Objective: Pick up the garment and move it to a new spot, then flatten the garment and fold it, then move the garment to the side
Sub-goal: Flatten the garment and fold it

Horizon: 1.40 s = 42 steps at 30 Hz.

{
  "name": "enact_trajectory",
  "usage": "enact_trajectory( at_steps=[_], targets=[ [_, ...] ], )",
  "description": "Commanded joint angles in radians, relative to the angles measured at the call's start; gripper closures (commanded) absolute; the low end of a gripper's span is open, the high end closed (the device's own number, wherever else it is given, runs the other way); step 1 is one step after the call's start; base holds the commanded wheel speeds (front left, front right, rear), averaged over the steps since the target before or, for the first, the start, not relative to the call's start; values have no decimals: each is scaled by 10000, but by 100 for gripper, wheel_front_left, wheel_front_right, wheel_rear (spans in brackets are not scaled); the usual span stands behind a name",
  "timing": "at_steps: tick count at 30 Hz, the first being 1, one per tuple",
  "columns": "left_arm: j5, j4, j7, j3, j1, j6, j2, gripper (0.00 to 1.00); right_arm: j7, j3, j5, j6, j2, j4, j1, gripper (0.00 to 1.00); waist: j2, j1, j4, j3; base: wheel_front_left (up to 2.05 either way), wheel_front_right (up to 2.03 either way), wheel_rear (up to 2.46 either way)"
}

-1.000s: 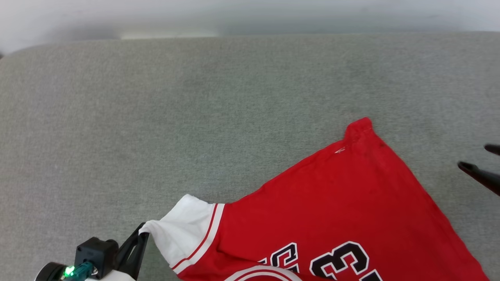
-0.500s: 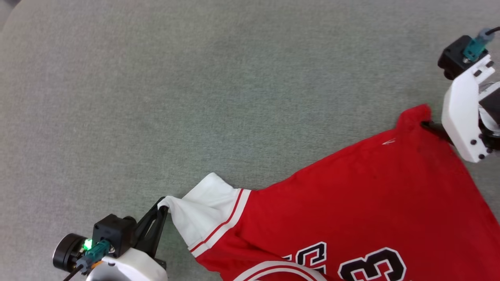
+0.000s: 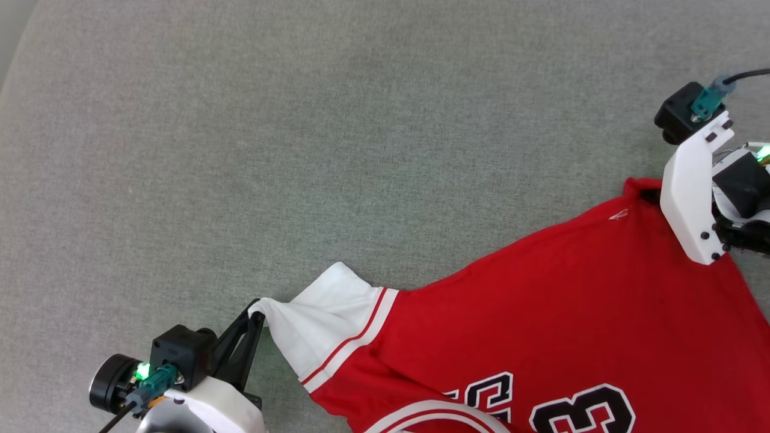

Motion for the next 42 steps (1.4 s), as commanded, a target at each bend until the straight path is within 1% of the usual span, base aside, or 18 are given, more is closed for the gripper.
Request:
enact_trajectory(
  at_steps=[1,3,6,11,12,14,18,21,23,26,32,34,37,38,42],
  targets=[
    [38,31,-68,30,8,-43,-21,100,-394,120,104,-7,16,105,105,100,0,0,-99,-278,0,0,0],
    [44,82,-84,76,70,32,49,100,-969,46,288,-7,-43,-92,-67,100,0,0,-223,-572,0,0,0],
    [152,49,-62,77,102,95,236,100,-1660,115,394,-7,-315,-344,-220,100,0,0,-405,-1038,0,0,0],
    [353,-187,81,253,-386,120,593,100,-2709,110,480,-7,-463,-639,-377,100,0,0,-781,-1742,0,0,0],
    [433,-288,193,347,-664,71,703,100,-3089,47,455,-7,-455,-716,-456,100,0,0,-933,-1973,0,0,0],
    [531,-364,326,477,-1090,12,779,100,-3433,10,436,-7,-435,-771,-575,100,0,0,-1095,-2140,0,0,0],
    [757,-407,685,668,-2121,-259,753,100,-3960,-115,281,-7,-318,-810,-908,100,0,0,-1453,-2281,0,0,0],
    [961,-258,987,837,-3118,-560,690,100,-4333,-361,80,-7,-209,-781,-1258,100,0,0,-1704,-2218,0,0,0],
    [815,-139,1114,1041,-3766,-831,509,100,-4623,-589,-149,-7,-88,-696,-1559,100,0,0,-1869,-2110,0,0,0],
    [1013,120,1349,1308,-4907,-1263,600,100,-5056,-1039,-470,-7,205,-521,-2034,100,0,0,-2081,-1862,0,0,0],
    [1185,605,1898,1846,-7382,-2037,344,100,-5507,-2021,-1323,-7,823,-128,-3241,100,0,0,-2272,-1174,0,0,0],
    [1392,867,2115,1911,-8288,-2299,205,100,-5577,-2377,-1652,-7,1055,80,-3729,100,0,0,-2269,-915,0,0,0],
    [1441,1327,2321,2088,-9684,-2666,-255,100,-5645,-2946,-2198,-7,1400,528,-4537,100,0,0,-2201,-526,0,0,0],
    [1571,1522,2394,2106,-10177,-2788,-325,100,-5642,-3105,-2377,-7,1525,689,-4821,100,0,0,-2174,-391,0,0,0],
    [1809,2496,2569,2208,-12088,-3326,-921,100,-5577,-3530,-3099,-7,2020,1236,-6014,100,0,0,-2078,145,0,0,0]
  ],
)
